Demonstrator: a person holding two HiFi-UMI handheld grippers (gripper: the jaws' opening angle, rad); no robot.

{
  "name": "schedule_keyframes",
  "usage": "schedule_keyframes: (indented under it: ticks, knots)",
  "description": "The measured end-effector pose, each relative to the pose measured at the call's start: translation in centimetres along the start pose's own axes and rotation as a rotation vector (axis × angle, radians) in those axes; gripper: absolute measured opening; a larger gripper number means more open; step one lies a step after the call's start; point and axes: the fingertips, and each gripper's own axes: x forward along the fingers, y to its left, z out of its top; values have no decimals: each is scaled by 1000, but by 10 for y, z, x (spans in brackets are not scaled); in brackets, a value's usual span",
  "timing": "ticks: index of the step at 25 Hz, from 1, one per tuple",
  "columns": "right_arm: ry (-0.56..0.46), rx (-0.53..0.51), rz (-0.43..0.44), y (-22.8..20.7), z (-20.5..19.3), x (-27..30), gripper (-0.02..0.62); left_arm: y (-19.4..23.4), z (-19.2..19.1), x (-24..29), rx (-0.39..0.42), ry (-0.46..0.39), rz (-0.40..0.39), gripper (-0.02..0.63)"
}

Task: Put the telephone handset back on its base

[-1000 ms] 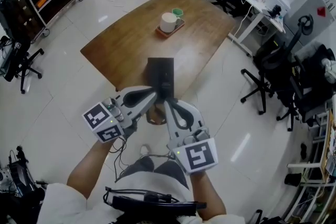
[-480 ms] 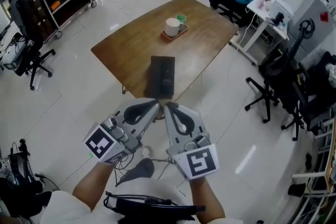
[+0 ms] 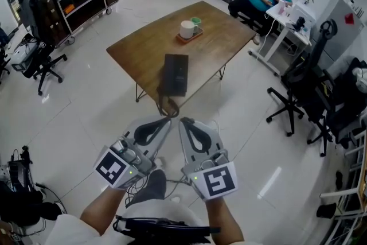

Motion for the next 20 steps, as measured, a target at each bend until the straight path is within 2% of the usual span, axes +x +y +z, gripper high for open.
schedule_keyframes:
  ticks: [7, 20]
  knots:
    - [-14, -5, 13, 28, 4, -33, 0, -36, 12, -25, 45, 2, 21, 3]
    - [-35, -28, 17, 58, 10, -58, 0, -65, 29, -54, 89, -17, 36, 3]
